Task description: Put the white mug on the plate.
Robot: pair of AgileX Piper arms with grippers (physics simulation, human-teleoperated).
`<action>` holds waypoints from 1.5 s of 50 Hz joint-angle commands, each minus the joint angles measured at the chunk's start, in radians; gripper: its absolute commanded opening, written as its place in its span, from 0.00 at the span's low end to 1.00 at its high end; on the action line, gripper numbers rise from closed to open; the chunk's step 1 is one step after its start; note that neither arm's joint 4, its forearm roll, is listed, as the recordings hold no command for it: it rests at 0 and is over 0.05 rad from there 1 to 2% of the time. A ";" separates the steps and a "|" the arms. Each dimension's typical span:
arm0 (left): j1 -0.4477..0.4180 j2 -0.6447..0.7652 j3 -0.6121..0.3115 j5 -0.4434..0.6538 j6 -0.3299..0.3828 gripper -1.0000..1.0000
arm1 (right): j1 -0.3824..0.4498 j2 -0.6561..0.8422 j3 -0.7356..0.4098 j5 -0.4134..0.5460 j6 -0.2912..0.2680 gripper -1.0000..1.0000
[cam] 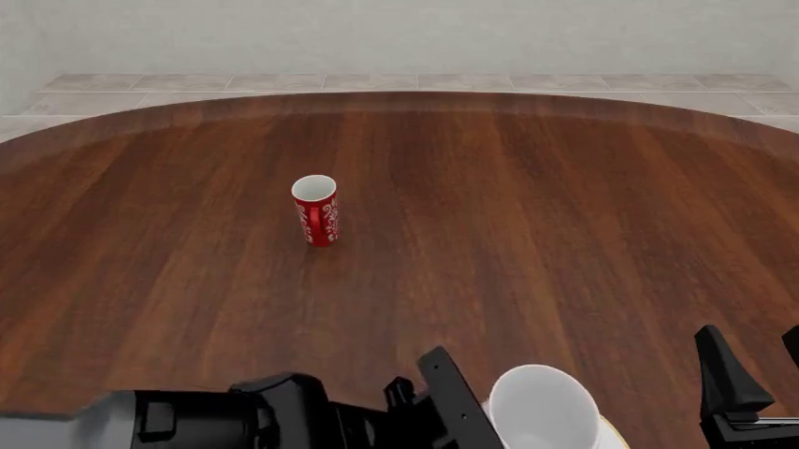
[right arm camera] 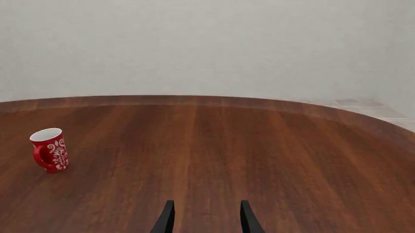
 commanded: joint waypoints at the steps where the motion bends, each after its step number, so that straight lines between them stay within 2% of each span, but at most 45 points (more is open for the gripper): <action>1: -0.005 0.032 -0.005 -0.025 0.003 0.00 | 0.000 0.000 0.000 0.000 0.000 1.00; 28: -0.015 0.072 -0.014 -0.044 -0.001 0.00 | 0.000 0.000 0.000 0.000 0.000 1.00; 40: -0.007 0.062 -0.010 -0.061 0.020 0.00 | 0.000 0.000 0.000 0.000 0.000 1.00; 41: -0.014 0.071 -0.014 -0.058 0.016 1.00 | 0.000 0.000 0.000 0.000 0.000 1.00; 63: -0.022 0.082 -0.018 -0.071 0.013 1.00 | 0.000 0.000 0.000 0.000 0.000 1.00; 75: -0.024 0.048 -0.017 -0.043 0.009 1.00 | 0.000 0.000 0.000 0.000 0.000 1.00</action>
